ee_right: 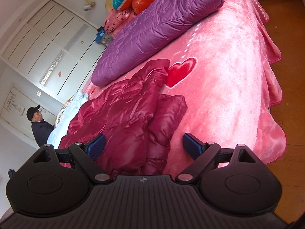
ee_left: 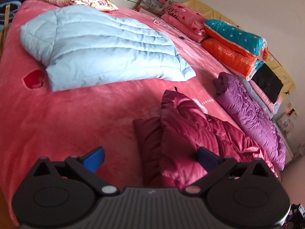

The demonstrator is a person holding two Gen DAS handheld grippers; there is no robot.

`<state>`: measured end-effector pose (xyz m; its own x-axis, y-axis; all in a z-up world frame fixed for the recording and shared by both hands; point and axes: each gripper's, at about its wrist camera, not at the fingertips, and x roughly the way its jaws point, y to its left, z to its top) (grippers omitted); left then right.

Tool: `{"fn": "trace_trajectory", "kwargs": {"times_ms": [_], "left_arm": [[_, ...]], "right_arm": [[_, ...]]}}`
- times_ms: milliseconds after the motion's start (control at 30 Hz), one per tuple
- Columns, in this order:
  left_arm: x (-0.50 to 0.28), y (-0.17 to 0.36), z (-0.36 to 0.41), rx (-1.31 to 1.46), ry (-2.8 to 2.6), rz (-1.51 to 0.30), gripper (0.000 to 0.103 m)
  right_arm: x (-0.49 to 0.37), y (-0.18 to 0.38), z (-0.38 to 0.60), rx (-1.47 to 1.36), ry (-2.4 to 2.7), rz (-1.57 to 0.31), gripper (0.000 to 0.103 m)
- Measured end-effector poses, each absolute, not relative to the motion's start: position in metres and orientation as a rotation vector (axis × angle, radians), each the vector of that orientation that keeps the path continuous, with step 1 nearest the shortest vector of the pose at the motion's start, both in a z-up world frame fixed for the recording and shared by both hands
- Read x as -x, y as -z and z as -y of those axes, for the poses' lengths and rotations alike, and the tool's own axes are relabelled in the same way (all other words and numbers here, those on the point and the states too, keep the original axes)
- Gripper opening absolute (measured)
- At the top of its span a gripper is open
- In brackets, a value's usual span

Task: Fold large clothes
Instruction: 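Close both grippers on the jacket edge and lift it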

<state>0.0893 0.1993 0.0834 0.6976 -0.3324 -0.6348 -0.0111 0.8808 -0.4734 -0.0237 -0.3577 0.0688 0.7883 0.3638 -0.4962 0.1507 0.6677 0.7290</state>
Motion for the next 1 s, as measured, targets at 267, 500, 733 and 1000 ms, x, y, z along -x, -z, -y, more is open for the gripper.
{"fn": "trace_trajectory", "kwargs": {"times_ms": [267,500,733,1000], "left_arm": [[-0.114,-0.060,-0.208,0.576,0.335,-0.829,0.102],[-0.125,-0.049,-0.200,0.585,0.497,-0.835,0.102],[-0.138,-0.040,-0.190,0.605,0.618,-0.842,0.102],[-0.139,-0.040,-0.174,0.591,0.703,-0.860,0.101]], "right_arm": [[0.017,-0.065,0.346,-0.875,-0.280,-0.696,0.103],[0.010,-0.051,0.348,-0.997,-0.320,-0.660,0.103],[0.001,-0.041,0.352,-1.070,-0.335,-0.625,0.103],[-0.013,-0.056,0.333,-0.937,-0.327,-0.648,0.103]]}}
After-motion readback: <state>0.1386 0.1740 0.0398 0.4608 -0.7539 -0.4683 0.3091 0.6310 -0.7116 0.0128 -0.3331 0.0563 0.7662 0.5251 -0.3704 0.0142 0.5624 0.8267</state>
